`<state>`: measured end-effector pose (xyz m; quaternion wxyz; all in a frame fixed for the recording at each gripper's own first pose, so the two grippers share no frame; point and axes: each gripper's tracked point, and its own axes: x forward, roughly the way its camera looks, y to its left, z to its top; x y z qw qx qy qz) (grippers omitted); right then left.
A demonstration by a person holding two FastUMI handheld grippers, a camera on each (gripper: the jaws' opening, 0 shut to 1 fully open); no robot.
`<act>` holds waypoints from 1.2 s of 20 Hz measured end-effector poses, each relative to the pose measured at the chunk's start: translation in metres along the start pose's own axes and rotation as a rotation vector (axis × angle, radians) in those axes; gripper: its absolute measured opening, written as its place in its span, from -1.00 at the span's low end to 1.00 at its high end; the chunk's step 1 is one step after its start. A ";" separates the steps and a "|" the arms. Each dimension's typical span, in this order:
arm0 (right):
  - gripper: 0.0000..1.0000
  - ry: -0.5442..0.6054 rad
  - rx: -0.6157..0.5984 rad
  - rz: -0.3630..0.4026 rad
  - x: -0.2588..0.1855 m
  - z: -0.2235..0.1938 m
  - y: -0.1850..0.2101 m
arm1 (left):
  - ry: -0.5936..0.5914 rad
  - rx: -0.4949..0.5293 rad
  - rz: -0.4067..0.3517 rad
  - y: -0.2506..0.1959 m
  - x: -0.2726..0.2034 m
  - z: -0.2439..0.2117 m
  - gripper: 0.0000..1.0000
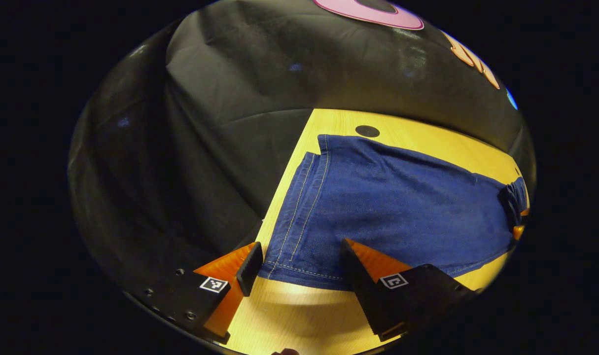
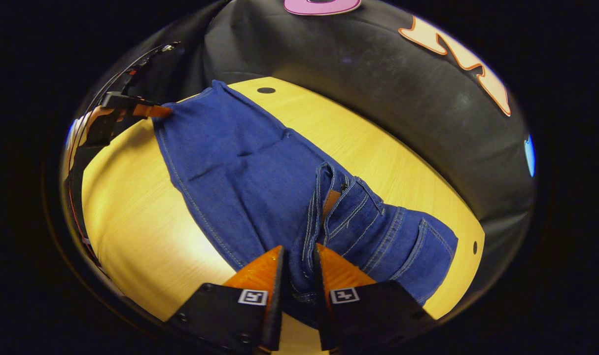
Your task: Grasp the waist and the cuffs of the jeans and fold them to make the two legs overlap; first hold the waist and fold one-third of the jeans toward the cuffs, then hold the cuffs and fold the remaining one-third in the same direction to finish folding.
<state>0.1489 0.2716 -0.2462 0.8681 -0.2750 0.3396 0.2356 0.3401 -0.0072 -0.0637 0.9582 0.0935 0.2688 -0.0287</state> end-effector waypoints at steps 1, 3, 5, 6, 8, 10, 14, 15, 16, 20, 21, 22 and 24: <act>-0.29 0.000 0.006 0.000 -0.002 0.002 0.001 | 0.006 0.001 0.002 0.000 0.001 -0.001 0.90; 0.19 0.008 0.046 0.071 -0.010 0.004 0.020 | 0.002 -0.018 -0.017 -0.002 0.004 -0.004 0.91; 1.00 -0.040 0.060 0.083 -0.023 0.016 0.024 | -0.004 -0.049 -0.037 -0.004 0.003 -0.006 0.87; 1.00 -0.065 0.068 0.081 -0.035 0.022 0.022 | -0.008 -0.076 -0.042 -0.005 0.003 -0.008 0.89; 1.00 -0.106 0.114 0.078 -0.056 0.030 0.018 | -0.018 -0.115 -0.047 -0.004 0.005 -0.010 0.85; 1.00 -0.140 0.190 0.069 -0.077 0.034 0.009 | -0.028 -0.112 -0.068 -0.009 0.006 -0.010 0.81; 1.00 -0.172 0.377 0.015 -0.122 0.028 -0.026 | -0.060 -0.125 -0.095 -0.028 0.004 -0.005 -0.03; 0.99 -0.183 0.417 -0.014 -0.131 0.025 -0.041 | -0.069 -0.143 -0.106 -0.030 0.005 -0.007 -0.13; 0.98 -0.189 0.455 -0.047 -0.138 0.019 -0.055 | -0.082 -0.170 -0.129 -0.035 0.004 -0.006 -0.39; 0.99 -0.178 0.581 -0.178 -0.163 -0.020 -0.101 | -0.104 -0.211 -0.126 -0.034 0.005 -0.005 -0.96; 1.00 -0.175 0.610 -0.200 -0.169 -0.030 -0.108 | -0.100 -0.203 -0.117 -0.034 0.004 -0.004 -1.00; 0.96 -0.168 0.633 -0.219 -0.174 -0.041 -0.113 | -0.092 -0.193 -0.103 -0.034 0.002 -0.003 -1.00; 0.94 -0.156 0.661 -0.254 -0.185 -0.060 -0.124 | -0.113 -0.191 -0.097 -0.037 -0.009 0.008 -1.00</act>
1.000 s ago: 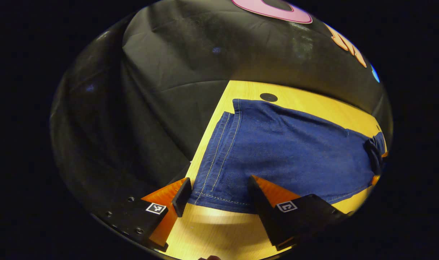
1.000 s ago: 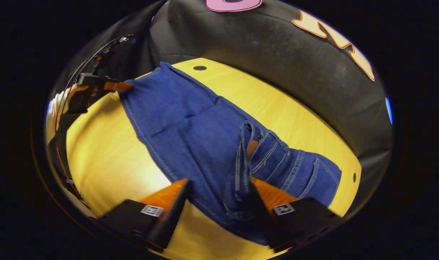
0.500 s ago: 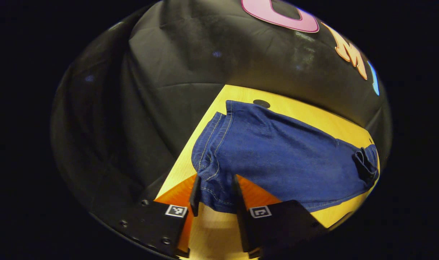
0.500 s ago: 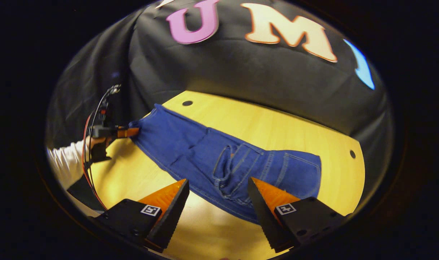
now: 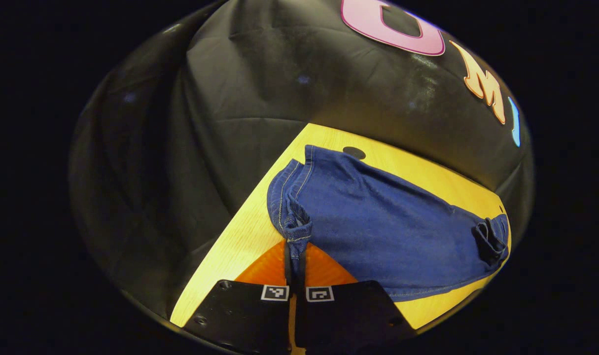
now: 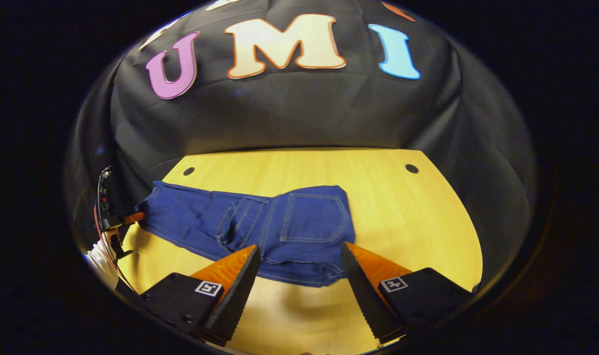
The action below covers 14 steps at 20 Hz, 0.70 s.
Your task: Grasp the waist and the cuffs of the jeans and fold them to make the two legs overlap; first hold the waist and fold one-third of the jeans toward the cuffs, then hold the cuffs and fold the remaining one-third in the same direction to finish folding.
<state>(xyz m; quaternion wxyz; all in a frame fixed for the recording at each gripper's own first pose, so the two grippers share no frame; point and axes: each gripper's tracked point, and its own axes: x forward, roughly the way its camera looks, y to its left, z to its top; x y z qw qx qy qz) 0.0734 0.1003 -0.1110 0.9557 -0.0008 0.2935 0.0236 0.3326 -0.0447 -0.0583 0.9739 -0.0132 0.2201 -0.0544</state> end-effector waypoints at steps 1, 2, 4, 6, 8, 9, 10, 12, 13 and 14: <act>1.00 0.001 0.008 -0.010 -0.004 -0.002 -0.010 | -0.022 -0.003 -0.016 -0.007 -0.009 0.010 -1.00; 1.00 0.003 0.012 -0.020 -0.010 -0.004 -0.019 | -0.044 -0.009 -0.031 -0.016 -0.019 0.024 -1.00; 0.94 0.004 0.014 -0.032 -0.015 -0.008 -0.035 | -0.084 -0.011 -0.054 -0.033 -0.039 0.042 -1.00; 0.96 0.002 0.016 -0.025 -0.017 -0.012 -0.049 | -0.117 -0.003 -0.080 -0.064 -0.054 0.057 -1.00; 1.00 0.002 0.010 -0.004 -0.020 -0.014 -0.062 | -0.162 0.020 -0.108 -0.106 -0.069 0.079 -1.00; 0.99 0.003 -0.001 0.004 -0.021 -0.015 -0.071 | -0.184 0.036 -0.121 -0.129 -0.077 0.087 -1.00; 1.00 0.006 -0.014 0.012 -0.022 -0.018 -0.083 | -0.206 0.052 -0.137 -0.153 -0.087 0.094 -1.00; 0.96 0.012 -0.043 0.030 -0.022 -0.023 -0.108 | -0.256 0.099 -0.161 -0.205 -0.107 0.108 -1.00; 1.00 0.014 -0.055 0.034 -0.024 -0.024 -0.122 | -0.276 0.127 -0.174 -0.232 -0.119 0.112 -1.00; 1.00 0.014 -0.060 0.043 -0.025 -0.025 -0.134 | -0.296 0.154 -0.196 -0.264 -0.131 0.116 -1.00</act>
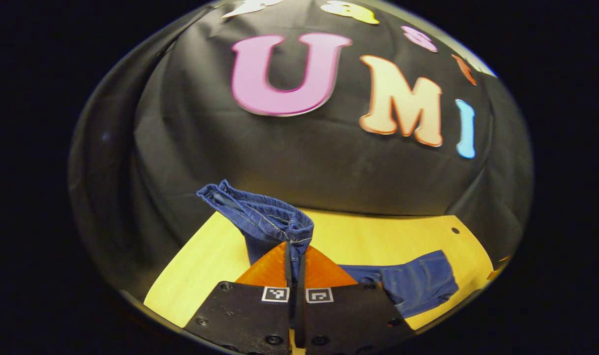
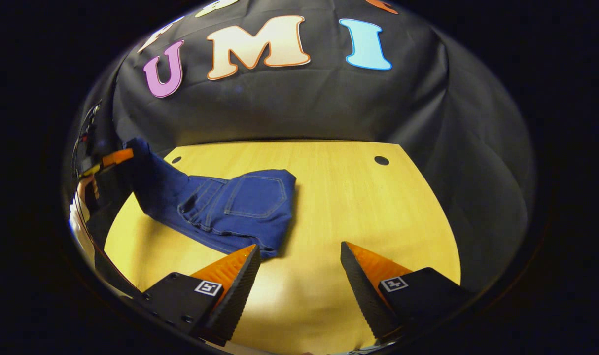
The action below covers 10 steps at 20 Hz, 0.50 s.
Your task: Grasp the waist and the cuffs of the jeans and fold them to make the two legs overlap; first hold the waist and fold one-third of the jeans toward the cuffs, then hold the cuffs and fold the remaining one-third in the same direction to finish folding.
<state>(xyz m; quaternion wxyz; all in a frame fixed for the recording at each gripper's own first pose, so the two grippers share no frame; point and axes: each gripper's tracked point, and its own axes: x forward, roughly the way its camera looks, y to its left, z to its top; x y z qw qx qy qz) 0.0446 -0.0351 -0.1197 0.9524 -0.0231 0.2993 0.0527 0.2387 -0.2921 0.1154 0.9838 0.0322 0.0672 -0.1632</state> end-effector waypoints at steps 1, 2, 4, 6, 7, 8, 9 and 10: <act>1.00 -0.001 0.003 0.013 0.000 -0.002 -0.010 | -0.010 0.020 -0.024 -0.030 -0.001 0.008 -1.00; 1.00 -0.001 0.004 0.019 -0.001 -0.004 -0.022 | -0.020 0.043 -0.052 -0.061 -0.003 0.013 -1.00; 0.94 -0.012 0.001 0.017 -0.003 -0.005 -0.047 | -0.026 0.087 -0.106 -0.119 -0.004 0.013 -1.00; 1.00 -0.019 0.013 0.021 -0.006 -0.005 -0.065 | -0.004 0.105 -0.166 -0.181 -0.002 -0.007 -1.00; 1.00 -0.022 0.019 0.020 -0.007 -0.006 -0.074 | 0.018 0.109 -0.194 -0.209 0.000 -0.023 -1.00; 0.96 -0.026 0.026 0.017 -0.008 -0.007 -0.081 | 0.046 0.122 -0.211 -0.233 0.004 -0.043 -1.00; 0.94 -0.027 0.034 0.018 -0.008 -0.008 -0.087 | 0.079 0.148 -0.218 -0.252 0.008 -0.063 -1.00; 1.00 -0.028 0.041 0.016 -0.009 -0.011 -0.093 | 0.113 0.179 -0.220 -0.268 0.012 -0.089 -1.00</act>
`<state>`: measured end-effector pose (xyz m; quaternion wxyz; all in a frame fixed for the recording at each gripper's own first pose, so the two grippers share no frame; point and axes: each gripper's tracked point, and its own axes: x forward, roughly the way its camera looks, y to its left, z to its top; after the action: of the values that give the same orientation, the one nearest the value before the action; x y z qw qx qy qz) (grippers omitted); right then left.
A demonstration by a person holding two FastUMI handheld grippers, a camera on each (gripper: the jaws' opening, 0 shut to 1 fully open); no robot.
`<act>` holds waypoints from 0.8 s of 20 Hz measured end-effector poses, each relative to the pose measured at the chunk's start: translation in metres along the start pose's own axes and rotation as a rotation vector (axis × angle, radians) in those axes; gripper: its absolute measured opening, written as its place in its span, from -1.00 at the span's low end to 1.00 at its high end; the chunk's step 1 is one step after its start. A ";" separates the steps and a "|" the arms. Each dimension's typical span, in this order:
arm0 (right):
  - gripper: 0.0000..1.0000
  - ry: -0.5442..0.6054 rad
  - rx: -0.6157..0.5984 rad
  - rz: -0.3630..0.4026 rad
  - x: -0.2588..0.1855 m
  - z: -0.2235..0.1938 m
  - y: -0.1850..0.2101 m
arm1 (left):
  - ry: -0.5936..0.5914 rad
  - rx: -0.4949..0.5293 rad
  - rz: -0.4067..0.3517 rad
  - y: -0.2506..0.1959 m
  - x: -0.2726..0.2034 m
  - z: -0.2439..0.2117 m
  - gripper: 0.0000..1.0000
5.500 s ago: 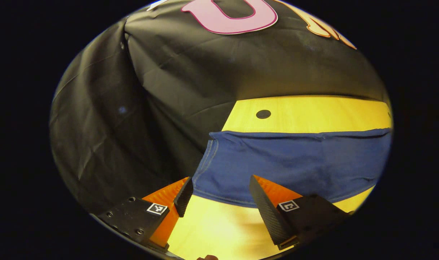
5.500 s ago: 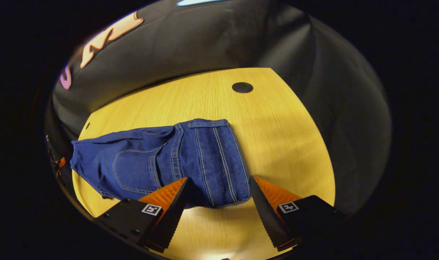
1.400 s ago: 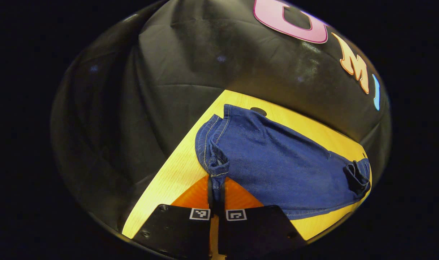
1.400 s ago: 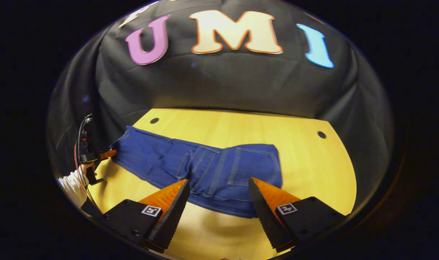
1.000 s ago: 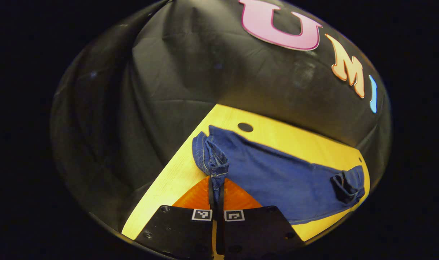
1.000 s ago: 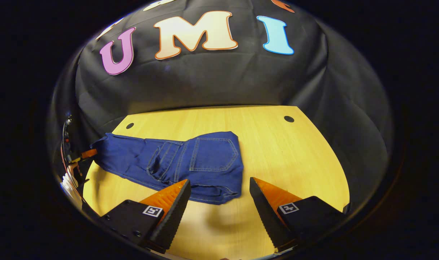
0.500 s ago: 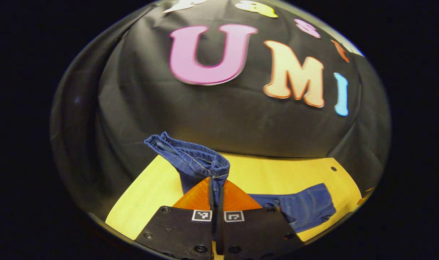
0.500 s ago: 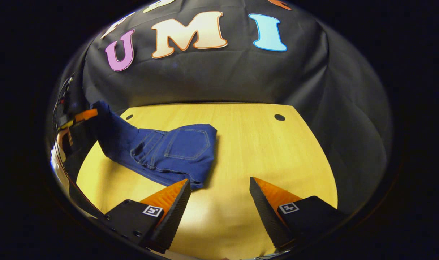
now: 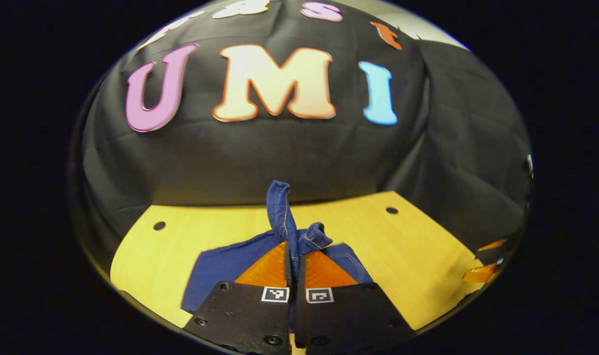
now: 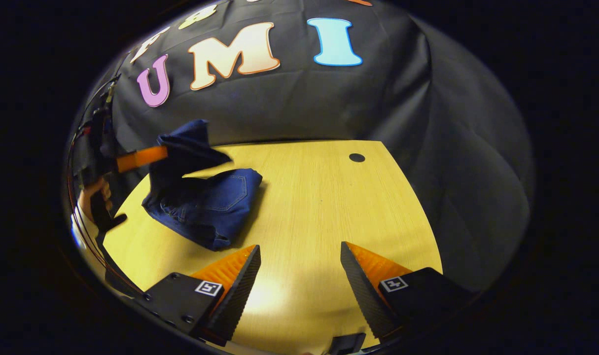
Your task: Grasp the waist and the cuffs of the jeans and fold them to make the two legs overlap; first hold the waist and fold one-third of the jeans toward the cuffs, then hold the cuffs and fold the remaining one-third in the same direction to finish folding.
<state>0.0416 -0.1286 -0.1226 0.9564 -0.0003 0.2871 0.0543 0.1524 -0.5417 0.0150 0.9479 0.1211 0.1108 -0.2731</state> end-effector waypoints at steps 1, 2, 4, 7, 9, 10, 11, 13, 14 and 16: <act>0.99 0.001 0.005 -0.003 0.000 -0.001 -0.003 | 0.035 0.028 0.008 -0.017 0.002 -0.022 -1.00; 0.99 -0.002 0.010 -0.006 -0.001 -0.003 -0.007 | 0.063 0.059 0.017 -0.028 0.005 -0.041 -1.00; 0.99 -0.004 0.017 -0.008 -0.004 -0.008 -0.011 | 0.120 0.136 0.060 -0.045 0.008 -0.073 -1.00; 0.99 -0.005 0.012 -0.008 -0.007 -0.011 -0.010 | 0.184 0.207 0.012 -0.074 0.002 -0.110 -0.44; 0.99 -0.010 -0.002 -0.007 -0.007 -0.013 -0.005 | 0.141 0.195 0.029 -0.082 -0.007 -0.098 0.42; 0.99 -0.014 -0.008 -0.002 -0.007 -0.012 0.000 | 0.124 0.173 0.030 -0.081 -0.017 -0.090 0.85; 0.99 -0.019 -0.013 0.007 -0.007 -0.009 0.008 | 0.107 0.146 0.039 -0.076 -0.030 -0.083 0.80; 1.00 -0.035 -0.016 0.028 -0.007 -0.004 0.027 | 0.077 0.096 0.066 -0.058 -0.056 -0.069 0.80; 1.00 -0.045 -0.017 0.039 -0.008 -0.002 0.038 | 0.064 0.078 0.088 -0.043 -0.068 -0.062 0.80; 0.93 -0.068 -0.024 0.058 -0.008 0.006 0.064 | 0.042 0.058 0.144 -0.005 -0.091 -0.051 0.80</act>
<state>0.0310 -0.0656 -0.1113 0.9636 -0.0013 0.2535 0.0855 0.0670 -0.4859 -0.0087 0.9587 0.1617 0.1137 -0.2045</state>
